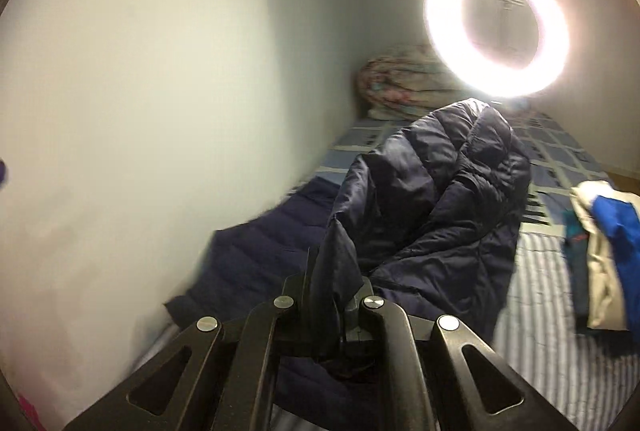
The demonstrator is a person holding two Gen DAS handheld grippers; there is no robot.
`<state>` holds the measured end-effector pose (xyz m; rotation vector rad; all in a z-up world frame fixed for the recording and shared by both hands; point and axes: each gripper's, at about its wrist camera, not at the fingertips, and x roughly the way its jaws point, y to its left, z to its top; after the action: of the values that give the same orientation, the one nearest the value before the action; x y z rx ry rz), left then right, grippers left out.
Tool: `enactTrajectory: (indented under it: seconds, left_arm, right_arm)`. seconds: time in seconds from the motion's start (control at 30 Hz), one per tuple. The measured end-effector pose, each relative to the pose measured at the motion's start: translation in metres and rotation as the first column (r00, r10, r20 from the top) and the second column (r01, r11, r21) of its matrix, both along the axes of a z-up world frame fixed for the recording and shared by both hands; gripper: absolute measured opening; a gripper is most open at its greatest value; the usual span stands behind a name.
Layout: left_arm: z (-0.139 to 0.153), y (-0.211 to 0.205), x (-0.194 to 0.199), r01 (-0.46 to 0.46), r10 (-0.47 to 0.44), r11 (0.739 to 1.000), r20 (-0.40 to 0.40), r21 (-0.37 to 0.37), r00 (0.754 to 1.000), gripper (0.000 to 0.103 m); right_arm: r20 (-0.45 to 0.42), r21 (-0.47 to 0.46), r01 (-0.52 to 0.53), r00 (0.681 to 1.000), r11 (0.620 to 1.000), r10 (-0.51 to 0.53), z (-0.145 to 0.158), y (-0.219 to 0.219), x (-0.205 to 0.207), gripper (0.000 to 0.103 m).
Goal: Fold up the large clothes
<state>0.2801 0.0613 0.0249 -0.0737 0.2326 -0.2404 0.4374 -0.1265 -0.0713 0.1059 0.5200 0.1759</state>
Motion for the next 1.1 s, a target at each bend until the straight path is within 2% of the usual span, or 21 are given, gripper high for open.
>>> enactTrajectory:
  seconds: [0.17, 0.27, 0.37, 0.5, 0.6, 0.7, 0.73, 0.77, 0.8, 0.87, 0.97, 1.03, 1.1]
  left_arm:
    - [0.015, 0.004, -0.018, -0.007, 0.007, 1.000, 0.060, 0.003, 0.998, 0.073]
    - [0.017, 0.006, -0.021, -0.005, 0.005, 1.000, 0.065, 0.001, 0.998, 0.073]
    - [0.016, 0.008, -0.019, -0.012, 0.012, 1.000, 0.061, 0.011, 0.998, 0.073]
    - [0.012, 0.010, -0.016, -0.015, 0.014, 1.000, 0.045, 0.010, 0.999, 0.073]
    - [0.008, 0.011, -0.010, -0.021, 0.020, 1.000, 0.030, 0.006, 0.999, 0.073]
    - [0.005, 0.008, -0.007, -0.020, 0.020, 1.000, 0.021, 0.007, 1.000, 0.073]
    - [0.005, 0.008, -0.006, -0.022, 0.022, 1.000, 0.019, 0.008, 1.000, 0.073]
    - [0.005, 0.008, -0.005, -0.023, 0.022, 1.000, 0.018, 0.008, 1.000, 0.073]
    - [0.005, 0.009, -0.005, -0.025, 0.025, 1.000, 0.017, 0.007, 1.000, 0.073]
    - [0.005, 0.010, -0.003, -0.031, 0.031, 0.999, 0.017, 0.004, 0.999, 0.073]
    - [0.002, 0.011, 0.002, -0.044, 0.044, 0.999, 0.008, -0.003, 0.999, 0.073]
    - [-0.001, 0.013, 0.009, -0.049, 0.049, 0.999, -0.009, -0.005, 0.999, 0.073]
    - [-0.009, 0.013, 0.020, -0.058, 0.058, 0.998, -0.036, 0.003, 0.998, 0.073]
  right_arm:
    - [-0.024, 0.016, -0.093, 0.995, 0.995, 0.094, -0.022, 0.066, 0.032, 0.003]
    - [-0.040, 0.027, -0.160, 0.986, 0.987, 0.161, -0.039, 0.101, 0.049, 0.003]
    - [-0.112, 0.101, -0.231, 0.964, 0.968, 0.241, -0.073, 0.136, 0.070, 0.003]
    - [-0.179, 0.152, -0.278, 0.936, 0.949, 0.303, -0.104, 0.156, 0.085, 0.003]
    - [-0.199, 0.197, -0.290, 0.924, 0.937, 0.328, -0.116, 0.152, 0.092, 0.003]
    - [-0.180, 0.290, -0.311, 0.911, 0.905, 0.371, -0.110, 0.128, 0.096, 0.009]
    - [-0.170, 0.315, -0.317, 0.908, 0.895, 0.382, -0.107, 0.120, 0.094, 0.013]
    - [-0.161, 0.346, -0.326, 0.903, 0.880, 0.397, -0.104, 0.112, 0.092, 0.023]
    - [-0.149, 0.364, -0.334, 0.901, 0.869, 0.408, -0.100, 0.110, 0.089, 0.028]
    - [-0.130, 0.381, -0.340, 0.901, 0.860, 0.413, -0.091, 0.101, 0.079, 0.040]
    - [-0.107, 0.427, -0.353, 0.894, 0.833, 0.434, -0.080, 0.078, 0.065, 0.041]
    - [-0.090, 0.422, -0.349, 0.902, 0.837, 0.422, -0.072, 0.065, 0.050, 0.041]
    - [-0.084, 0.375, -0.308, 0.928, 0.874, 0.363, -0.066, 0.050, 0.037, 0.041]
